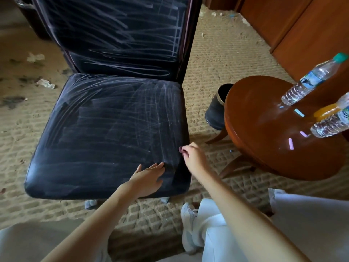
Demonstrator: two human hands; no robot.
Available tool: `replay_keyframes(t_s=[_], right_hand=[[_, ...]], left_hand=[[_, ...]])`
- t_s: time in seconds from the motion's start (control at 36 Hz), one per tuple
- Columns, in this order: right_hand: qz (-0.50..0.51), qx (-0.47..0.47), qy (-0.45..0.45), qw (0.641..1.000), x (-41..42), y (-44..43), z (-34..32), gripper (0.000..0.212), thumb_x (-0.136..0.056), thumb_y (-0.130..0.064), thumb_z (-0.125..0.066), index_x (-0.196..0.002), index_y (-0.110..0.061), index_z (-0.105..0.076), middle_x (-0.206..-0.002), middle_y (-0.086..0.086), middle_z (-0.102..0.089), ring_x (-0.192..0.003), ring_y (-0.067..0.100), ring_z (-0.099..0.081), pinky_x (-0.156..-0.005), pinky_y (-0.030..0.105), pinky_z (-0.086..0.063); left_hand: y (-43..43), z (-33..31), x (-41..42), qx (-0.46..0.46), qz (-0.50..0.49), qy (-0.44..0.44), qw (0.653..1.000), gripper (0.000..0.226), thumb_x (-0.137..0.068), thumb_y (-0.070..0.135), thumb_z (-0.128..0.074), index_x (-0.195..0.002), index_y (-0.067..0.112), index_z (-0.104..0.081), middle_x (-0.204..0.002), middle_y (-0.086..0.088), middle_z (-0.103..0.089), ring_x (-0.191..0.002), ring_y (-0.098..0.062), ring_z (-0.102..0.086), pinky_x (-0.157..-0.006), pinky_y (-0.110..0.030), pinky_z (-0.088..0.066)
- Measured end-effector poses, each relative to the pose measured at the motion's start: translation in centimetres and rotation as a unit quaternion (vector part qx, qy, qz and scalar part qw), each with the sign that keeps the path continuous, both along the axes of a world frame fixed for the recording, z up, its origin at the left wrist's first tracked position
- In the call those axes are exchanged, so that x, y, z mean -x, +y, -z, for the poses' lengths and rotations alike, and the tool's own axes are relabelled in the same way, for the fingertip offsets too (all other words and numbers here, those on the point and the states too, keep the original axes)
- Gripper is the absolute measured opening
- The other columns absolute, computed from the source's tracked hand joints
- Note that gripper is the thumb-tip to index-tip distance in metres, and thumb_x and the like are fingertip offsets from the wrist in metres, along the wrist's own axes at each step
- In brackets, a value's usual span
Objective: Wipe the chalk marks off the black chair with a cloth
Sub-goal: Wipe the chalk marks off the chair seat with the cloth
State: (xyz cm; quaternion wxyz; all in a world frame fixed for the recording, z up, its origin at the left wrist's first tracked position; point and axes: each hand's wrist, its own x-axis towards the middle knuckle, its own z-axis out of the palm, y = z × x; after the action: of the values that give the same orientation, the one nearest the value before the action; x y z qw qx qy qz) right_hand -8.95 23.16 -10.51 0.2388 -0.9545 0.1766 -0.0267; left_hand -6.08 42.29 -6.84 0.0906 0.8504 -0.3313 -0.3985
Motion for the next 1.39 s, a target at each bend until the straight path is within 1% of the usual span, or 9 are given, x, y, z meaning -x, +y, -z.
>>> replay_keyframes(t_s=[0.19, 0.33, 0.53, 0.75, 0.94, 1.06, 1.11, 1.25, 1.39], right_hand=[[-0.145, -0.011, -0.028, 0.989, 7.4, 6.7, 2.9, 0.012, -0.075, -0.002, -0.060, -0.077, -0.013, -0.064, -0.077, 0.002, -0.055, -0.072, 0.019, -0.055, -0.062, 0.027, -0.047], [-0.324, -0.002, 0.130, 0.937, 11.8, 8.5, 4.9, 0.019, -0.091, -0.001, -0.048, -0.102, -0.003, -0.063, -0.101, 0.012, -0.049, -0.096, 0.033, -0.052, -0.074, 0.039, -0.043], [-0.089, -0.070, -0.077, 0.991, 5.5, 3.3, -0.5, 0.019, -0.086, -0.004, -0.056, -0.098, -0.009, -0.069, -0.094, 0.008, -0.058, -0.083, 0.016, -0.056, -0.074, 0.019, -0.041], [0.003, -0.010, -0.080, 0.997, 1.0, 2.2, 0.2, 0.018, -0.084, 0.002, -0.063, -0.098, -0.006, -0.071, -0.095, 0.014, -0.059, -0.082, 0.033, -0.061, -0.071, 0.038, -0.052], [-0.080, 0.056, -0.087, 0.991, 5.9, 7.6, 2.9, 0.030, -0.077, -0.016, -0.047, -0.095, -0.011, -0.070, -0.085, 0.005, -0.060, -0.073, 0.026, -0.057, -0.058, 0.032, -0.051], [-0.276, 0.075, -0.005, 0.958, 9.6, 9.3, 5.1, 0.023, -0.065, -0.010, -0.070, -0.087, -0.015, -0.063, -0.086, 0.002, -0.051, -0.075, 0.022, -0.056, -0.052, 0.030, -0.049], [-0.367, 0.070, 0.039, 0.927, 11.1, 9.6, 5.9, 0.020, -0.073, -0.001, -0.064, -0.090, -0.011, -0.060, -0.092, 0.005, -0.048, -0.083, 0.025, -0.055, -0.055, 0.035, -0.050], [-0.187, 0.023, -0.111, 0.976, 8.7, 6.8, 2.7, 0.025, -0.085, -0.017, -0.042, -0.100, -0.015, -0.062, -0.088, 0.003, -0.056, -0.071, 0.019, -0.058, -0.055, 0.027, -0.047], [-0.021, 0.028, -0.175, 0.984, 3.8, 3.3, -0.1, 0.021, -0.084, -0.002, -0.059, -0.101, -0.006, -0.069, -0.093, 0.011, -0.060, -0.076, 0.029, -0.061, -0.064, 0.034, -0.052]], left_hand=[[0.4, 0.8, 0.1, -0.001, -0.003, -0.005, 1.000, 0.053, -0.102, 0.025, -0.028, -0.153, 0.023, -0.012, -0.160, 0.012, -0.003, -0.146, -0.004, 0.001, -0.118, -0.045, 0.004], [0.3, 0.4, 0.4, -0.002, -0.005, -0.014, 1.000, 0.053, -0.103, 0.026, -0.027, -0.153, 0.023, -0.009, -0.160, 0.011, -0.005, -0.146, -0.004, 0.000, -0.118, -0.046, 0.004], [0.6, -0.4, 0.2, 0.050, -0.077, 0.008, 0.996, 0.050, -0.102, 0.021, -0.030, -0.151, 0.024, -0.020, -0.159, 0.011, -0.012, -0.145, -0.007, -0.013, -0.118, -0.046, 0.000], [4.6, -0.2, -1.1, 0.045, -0.123, -0.055, 0.990, 0.048, -0.103, 0.022, -0.028, -0.151, 0.024, -0.024, -0.157, 0.015, -0.016, -0.144, -0.004, -0.016, -0.118, -0.040, -0.005], [6.2, 1.2, -0.5, -0.014, -0.086, -0.079, 0.993, 0.050, -0.102, 0.022, -0.027, -0.151, 0.023, -0.021, -0.159, 0.013, -0.008, -0.145, -0.004, -0.010, -0.118, -0.040, -0.006], [6.1, 1.0, -0.8, -0.028, -0.084, -0.073, 0.993, 0.050, -0.102, 0.022, -0.027, -0.151, 0.023, -0.020, -0.159, 0.013, -0.007, -0.145, -0.004, -0.010, -0.117, -0.041, -0.005], [6.3, 0.7, -0.9, -0.037, -0.074, -0.067, 0.994, 0.050, -0.102, 0.024, -0.027, -0.152, 0.023, -0.019, -0.159, 0.013, -0.005, -0.145, -0.005, -0.009, -0.117, -0.043, -0.004], [6.8, 0.0, -0.7, -0.043, -0.088, -0.075, 0.992, 0.049, -0.103, 0.024, -0.027, -0.152, 0.022, -0.020, -0.159, 0.012, -0.008, -0.145, -0.005, -0.010, -0.116, -0.048, 0.001], [9.2, 0.2, 0.1, -0.053, -0.133, -0.100, 0.985, 0.051, -0.103, 0.025, -0.027, -0.152, 0.021, -0.016, -0.160, 0.011, -0.005, -0.146, -0.006, -0.007, -0.115, -0.054, 0.001]])
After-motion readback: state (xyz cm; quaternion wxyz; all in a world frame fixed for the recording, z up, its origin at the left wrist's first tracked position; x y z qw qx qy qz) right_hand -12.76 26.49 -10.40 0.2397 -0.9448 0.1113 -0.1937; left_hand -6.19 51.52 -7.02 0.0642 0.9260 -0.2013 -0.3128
